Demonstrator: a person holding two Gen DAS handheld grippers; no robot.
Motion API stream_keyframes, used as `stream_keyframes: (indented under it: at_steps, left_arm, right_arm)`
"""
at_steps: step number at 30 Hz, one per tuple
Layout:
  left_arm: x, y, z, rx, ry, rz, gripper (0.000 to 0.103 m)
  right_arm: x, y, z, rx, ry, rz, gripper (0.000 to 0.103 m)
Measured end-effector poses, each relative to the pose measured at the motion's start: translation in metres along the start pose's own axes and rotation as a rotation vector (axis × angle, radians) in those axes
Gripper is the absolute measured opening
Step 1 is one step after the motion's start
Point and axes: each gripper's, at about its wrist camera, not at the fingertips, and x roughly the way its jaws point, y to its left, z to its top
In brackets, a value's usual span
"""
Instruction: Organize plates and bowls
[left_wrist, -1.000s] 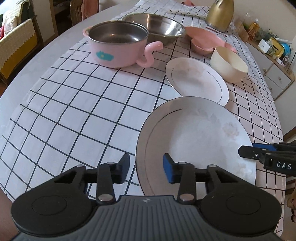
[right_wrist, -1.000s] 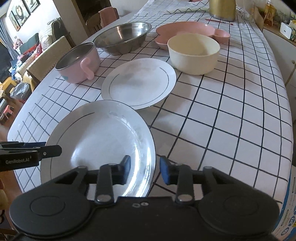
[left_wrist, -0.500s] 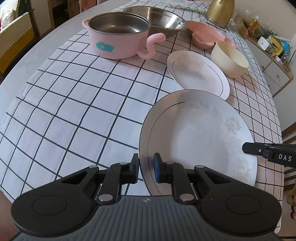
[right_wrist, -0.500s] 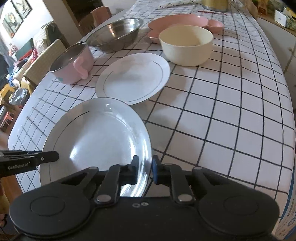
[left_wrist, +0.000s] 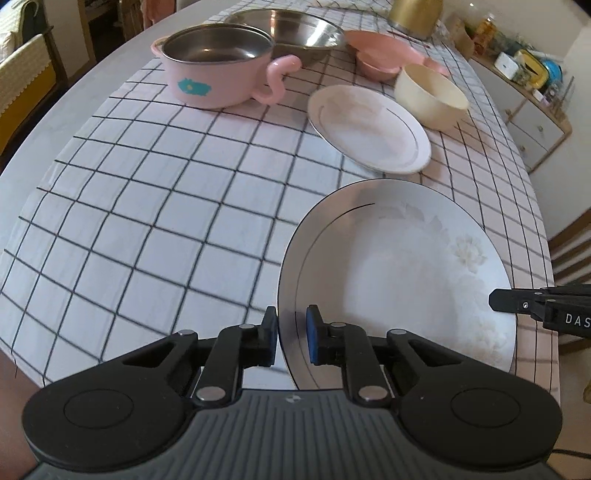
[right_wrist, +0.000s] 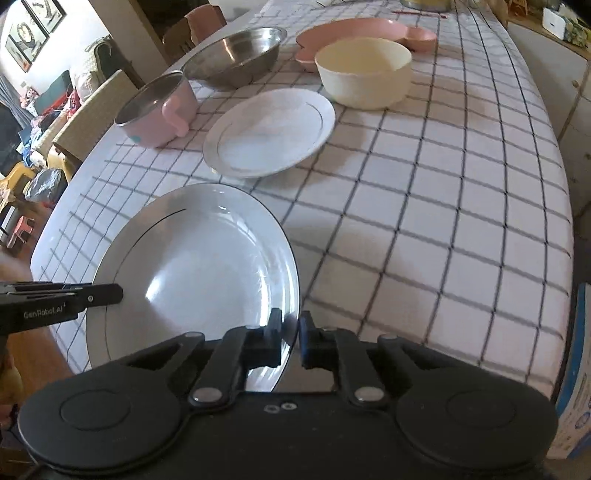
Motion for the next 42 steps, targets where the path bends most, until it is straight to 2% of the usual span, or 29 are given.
stream_keyframes:
  at_steps: [5,13,15,17,21,24,27,30,31,32,34,42]
  left_arm:
    - [0.007,-0.006,-0.011,0.013,0.034,-0.009,0.014]
    - [0.008,-0.005,-0.013,0.035,0.033,-0.024,0.015]
    - [0.008,-0.004,-0.012,0.032,0.034,-0.029,0.015]
    - [0.008,-0.004,-0.012,0.04,0.026,-0.018,0.015]
    - [0.004,-0.004,-0.01,0.048,0.015,0.0,0.017]
    - [0.0,-0.003,-0.008,0.056,-0.005,0.02,0.022]
    - [-0.005,-0.003,-0.004,0.063,-0.033,0.042,0.025]
    - [-0.011,0.0,0.004,0.054,-0.062,0.058,0.032]
    - [-0.013,0.0,0.007,0.05,-0.075,0.057,0.042]
    - [-0.015,0.001,0.009,0.045,-0.088,0.059,0.057]
    - [-0.02,0.002,0.015,0.037,-0.129,0.06,0.067]
    - [-0.025,-0.006,0.039,0.048,-0.189,0.068,0.067]
  right_arm:
    - [-0.004,-0.003,-0.015,0.016,0.025,-0.012,0.01]
    - [0.0,-0.003,-0.02,0.015,0.041,-0.023,0.013]
    - [0.0,-0.002,-0.019,-0.004,0.041,-0.022,0.022]
    - [-0.002,-0.002,-0.018,-0.01,0.034,-0.03,0.024]
    - [-0.006,-0.005,-0.015,-0.028,0.013,-0.056,0.044]
    - [-0.011,-0.006,-0.011,-0.044,-0.012,-0.065,0.056]
    - [-0.015,-0.006,-0.005,-0.055,-0.038,-0.061,0.063]
    - [-0.018,-0.006,0.004,-0.059,-0.06,-0.051,0.067]
    - [-0.018,-0.006,0.007,-0.064,-0.067,-0.049,0.068]
    - [-0.019,-0.005,0.01,-0.072,-0.076,-0.052,0.071]
    - [-0.02,-0.003,0.015,-0.088,-0.097,-0.052,0.074]
    - [-0.021,0.005,0.041,-0.118,-0.17,-0.054,0.087]
